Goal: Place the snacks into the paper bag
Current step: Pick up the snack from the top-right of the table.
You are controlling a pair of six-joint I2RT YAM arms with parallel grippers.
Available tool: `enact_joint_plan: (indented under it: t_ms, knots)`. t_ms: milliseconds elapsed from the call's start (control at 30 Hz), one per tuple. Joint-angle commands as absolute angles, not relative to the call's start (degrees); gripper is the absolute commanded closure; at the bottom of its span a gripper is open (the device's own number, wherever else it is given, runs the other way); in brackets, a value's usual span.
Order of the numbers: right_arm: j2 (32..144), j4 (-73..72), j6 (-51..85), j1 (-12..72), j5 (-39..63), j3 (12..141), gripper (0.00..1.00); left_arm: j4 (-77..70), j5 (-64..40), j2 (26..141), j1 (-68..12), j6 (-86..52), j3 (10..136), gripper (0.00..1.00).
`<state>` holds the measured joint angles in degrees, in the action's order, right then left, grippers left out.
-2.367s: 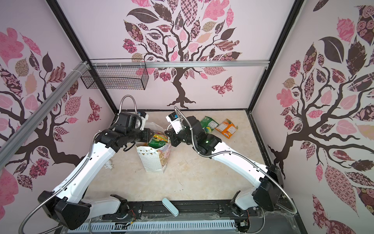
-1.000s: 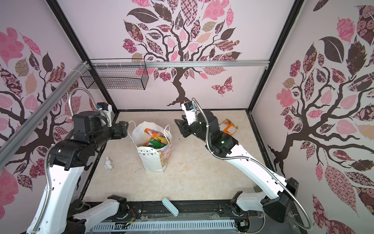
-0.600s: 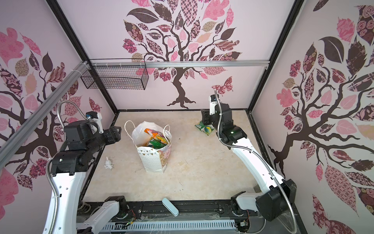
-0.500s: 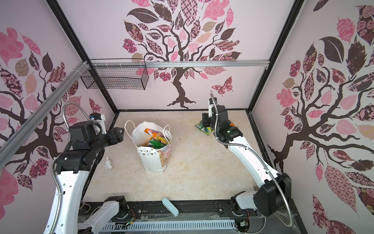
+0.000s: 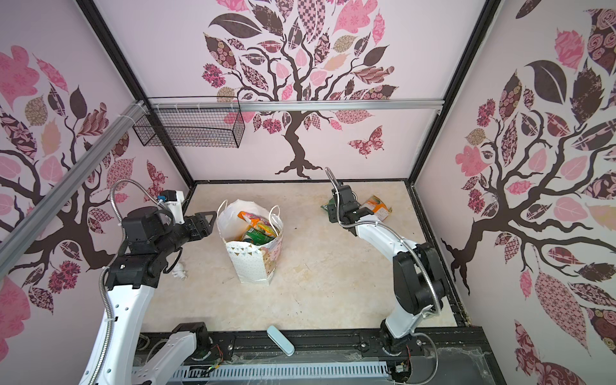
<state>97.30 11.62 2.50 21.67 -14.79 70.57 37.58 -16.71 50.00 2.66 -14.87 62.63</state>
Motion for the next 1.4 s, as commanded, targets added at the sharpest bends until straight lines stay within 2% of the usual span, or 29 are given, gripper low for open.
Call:
enact_joint_plan:
  t_ms: [0, 233, 400, 700, 933, 1200, 1367]
  knots:
    - [100.91, 12.11, 1.20, 20.23, -15.08, 73.44, 0.32, 40.08, -15.47, 47.79, 2.90, -13.89, 63.11, 0.28]
    - [108.05, 13.12, -0.48, 19.01, -16.49, 76.15, 0.29, 48.42, -15.11, 46.11, 2.89, -11.23, 68.55, 0.27]
    - [111.75, 13.59, -1.65, 19.07, -17.25, 79.08, 0.29, 48.37, -20.90, 46.05, 2.86, -11.14, 68.13, 0.26]
    - [114.66, 12.46, -1.66, 19.06, -16.18, 80.06, 0.25, 43.93, -24.96, 50.14, 2.86, -11.39, 64.19, 0.26]
    - [119.34, 14.03, -3.11, 19.07, -19.08, 82.89, 0.21, 38.79, -24.66, 53.70, 2.89, -14.15, 63.31, 0.27]
    - [122.52, 13.54, -4.35, 19.07, -21.10, 85.79, 0.21, 35.77, -20.96, 55.25, 2.81, -14.15, 62.16, 0.28]
    - [125.69, 14.67, -4.83, 18.98, -21.88, 88.64, 0.24, 35.16, -21.35, 55.92, 2.89, -14.33, 61.13, 0.30]
